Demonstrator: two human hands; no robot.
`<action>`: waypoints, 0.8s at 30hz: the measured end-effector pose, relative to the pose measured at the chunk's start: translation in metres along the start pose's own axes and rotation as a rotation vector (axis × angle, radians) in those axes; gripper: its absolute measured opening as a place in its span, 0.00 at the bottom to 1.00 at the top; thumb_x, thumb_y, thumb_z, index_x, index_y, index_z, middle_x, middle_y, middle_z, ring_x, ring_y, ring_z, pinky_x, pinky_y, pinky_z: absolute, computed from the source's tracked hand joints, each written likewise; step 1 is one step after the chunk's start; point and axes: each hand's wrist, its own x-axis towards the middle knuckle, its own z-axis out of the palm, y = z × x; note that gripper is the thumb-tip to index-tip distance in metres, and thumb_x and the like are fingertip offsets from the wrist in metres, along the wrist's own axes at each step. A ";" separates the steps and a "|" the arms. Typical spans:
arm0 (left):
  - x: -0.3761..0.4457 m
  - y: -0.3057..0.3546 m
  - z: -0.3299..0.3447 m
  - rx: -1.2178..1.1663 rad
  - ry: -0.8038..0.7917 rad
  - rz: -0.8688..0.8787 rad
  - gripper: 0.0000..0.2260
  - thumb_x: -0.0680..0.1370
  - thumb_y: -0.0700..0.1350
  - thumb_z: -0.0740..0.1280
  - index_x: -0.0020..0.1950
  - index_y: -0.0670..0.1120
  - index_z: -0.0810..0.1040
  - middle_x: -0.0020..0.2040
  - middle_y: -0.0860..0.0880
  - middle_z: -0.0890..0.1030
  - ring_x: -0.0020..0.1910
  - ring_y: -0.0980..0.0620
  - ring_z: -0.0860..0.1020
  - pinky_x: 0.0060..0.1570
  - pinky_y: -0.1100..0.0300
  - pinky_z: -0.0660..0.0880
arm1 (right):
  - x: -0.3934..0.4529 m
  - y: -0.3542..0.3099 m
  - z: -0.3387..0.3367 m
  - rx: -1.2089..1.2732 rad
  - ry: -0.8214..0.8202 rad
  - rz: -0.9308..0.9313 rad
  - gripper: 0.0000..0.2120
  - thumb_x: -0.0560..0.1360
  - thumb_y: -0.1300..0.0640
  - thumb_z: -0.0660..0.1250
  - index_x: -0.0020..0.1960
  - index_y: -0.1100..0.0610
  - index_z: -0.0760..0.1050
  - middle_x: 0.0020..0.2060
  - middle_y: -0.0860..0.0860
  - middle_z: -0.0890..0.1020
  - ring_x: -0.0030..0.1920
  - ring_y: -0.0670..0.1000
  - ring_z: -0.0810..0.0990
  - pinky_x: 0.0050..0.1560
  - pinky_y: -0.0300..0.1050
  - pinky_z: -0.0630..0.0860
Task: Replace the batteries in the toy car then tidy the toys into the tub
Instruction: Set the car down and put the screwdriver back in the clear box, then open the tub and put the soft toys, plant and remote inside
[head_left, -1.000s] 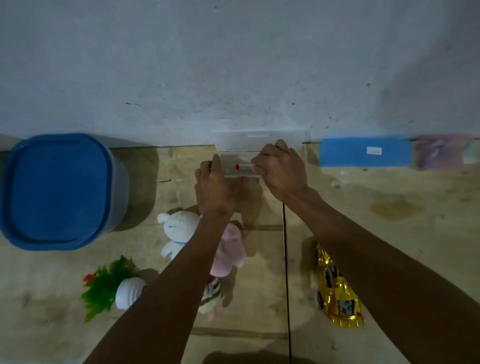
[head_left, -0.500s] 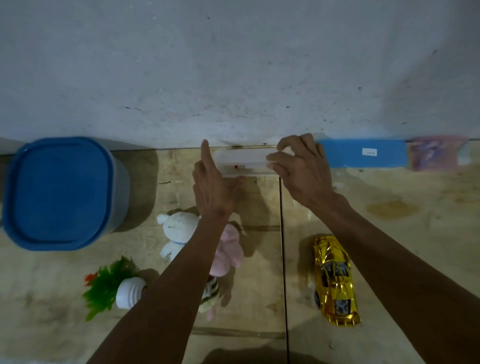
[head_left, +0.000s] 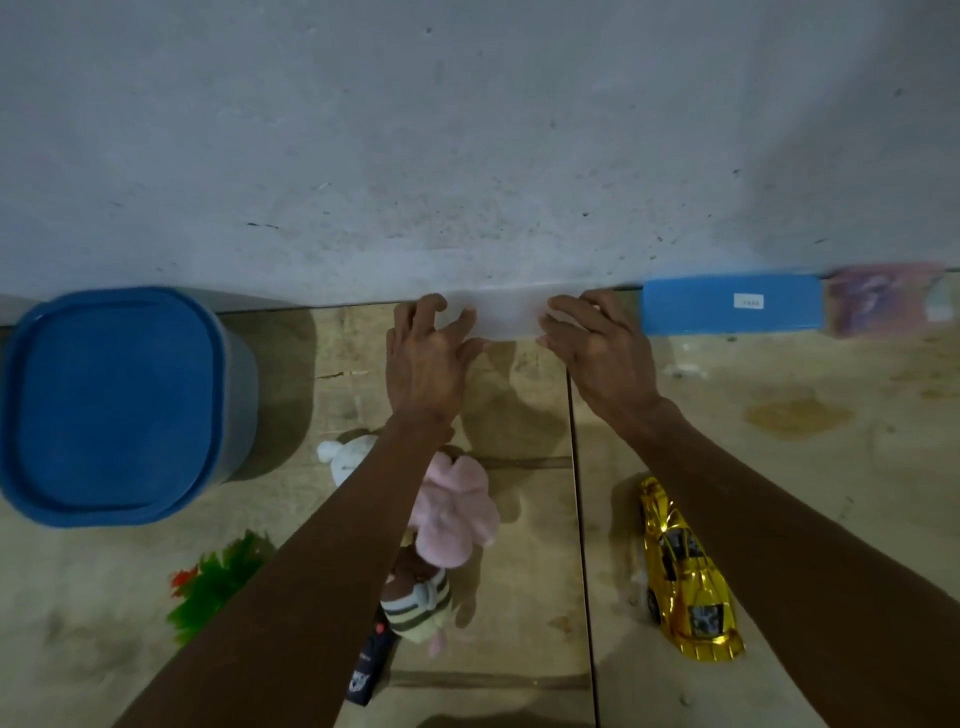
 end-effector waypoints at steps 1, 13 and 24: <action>0.000 -0.001 0.001 -0.003 0.010 0.010 0.16 0.76 0.53 0.67 0.58 0.46 0.85 0.60 0.40 0.78 0.59 0.41 0.66 0.52 0.43 0.77 | -0.001 0.000 0.001 -0.013 -0.010 -0.002 0.11 0.77 0.56 0.67 0.54 0.60 0.84 0.55 0.55 0.85 0.56 0.59 0.80 0.54 0.53 0.79; -0.008 0.026 -0.038 0.194 -0.369 -0.102 0.24 0.83 0.49 0.62 0.78 0.56 0.63 0.74 0.47 0.63 0.71 0.40 0.60 0.66 0.45 0.63 | 0.017 -0.036 -0.033 -0.093 -0.528 0.280 0.20 0.80 0.58 0.63 0.71 0.52 0.71 0.72 0.52 0.68 0.71 0.58 0.65 0.67 0.56 0.65; -0.152 0.023 -0.121 -0.153 -0.013 -0.255 0.21 0.80 0.47 0.67 0.74 0.49 0.73 0.67 0.43 0.75 0.68 0.40 0.70 0.63 0.42 0.71 | -0.050 -0.129 -0.098 0.572 -0.260 0.377 0.18 0.77 0.65 0.65 0.66 0.59 0.77 0.61 0.60 0.79 0.62 0.61 0.76 0.62 0.50 0.73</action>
